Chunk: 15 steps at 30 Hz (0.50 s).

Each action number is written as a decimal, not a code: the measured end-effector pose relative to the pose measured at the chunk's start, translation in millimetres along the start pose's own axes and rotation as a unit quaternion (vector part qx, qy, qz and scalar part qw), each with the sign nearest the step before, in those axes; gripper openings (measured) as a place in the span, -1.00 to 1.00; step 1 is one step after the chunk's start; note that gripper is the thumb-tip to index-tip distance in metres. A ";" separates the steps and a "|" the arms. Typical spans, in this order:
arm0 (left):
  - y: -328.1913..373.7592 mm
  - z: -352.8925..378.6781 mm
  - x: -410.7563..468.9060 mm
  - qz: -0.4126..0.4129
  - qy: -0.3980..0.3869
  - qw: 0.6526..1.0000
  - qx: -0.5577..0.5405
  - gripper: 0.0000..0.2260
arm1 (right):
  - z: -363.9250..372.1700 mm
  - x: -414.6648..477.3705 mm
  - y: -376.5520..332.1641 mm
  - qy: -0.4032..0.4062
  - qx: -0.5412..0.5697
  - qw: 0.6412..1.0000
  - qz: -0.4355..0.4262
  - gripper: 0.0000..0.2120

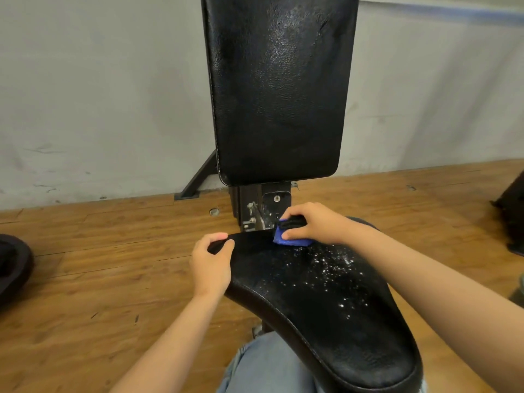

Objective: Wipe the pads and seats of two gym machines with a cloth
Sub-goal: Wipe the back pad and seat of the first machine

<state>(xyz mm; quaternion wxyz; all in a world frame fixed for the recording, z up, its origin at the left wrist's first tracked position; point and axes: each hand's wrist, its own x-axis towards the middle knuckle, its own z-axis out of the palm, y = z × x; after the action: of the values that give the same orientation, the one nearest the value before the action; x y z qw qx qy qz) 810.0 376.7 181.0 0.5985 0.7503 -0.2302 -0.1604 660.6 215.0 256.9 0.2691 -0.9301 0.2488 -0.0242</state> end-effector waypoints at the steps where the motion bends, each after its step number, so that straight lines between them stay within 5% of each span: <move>1: 0.2 -0.1 -0.6 0.001 0.001 1.000 -0.008 -0.86 | -4.0 -3.3 6.4 0.004 0.004 1.000 0.008 -0.81; 8: -0.6 -0.9 -2.8 0.011 -0.011 0.999 -0.049 -0.87 | -29.9 -7.3 66.7 0.121 -0.053 0.981 0.142 -0.82; 15: 0.1 -2.6 -0.3 0.017 -0.016 0.997 -0.073 -0.90 | -17.9 -21.9 46.4 0.065 0.020 0.996 0.053 -0.86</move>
<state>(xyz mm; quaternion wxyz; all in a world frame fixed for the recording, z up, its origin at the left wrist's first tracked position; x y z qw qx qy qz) 811.1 379.0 181.6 0.6507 0.6979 -0.2399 -0.1786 617.4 182.8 250.4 0.2720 -0.9065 0.3138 -0.0756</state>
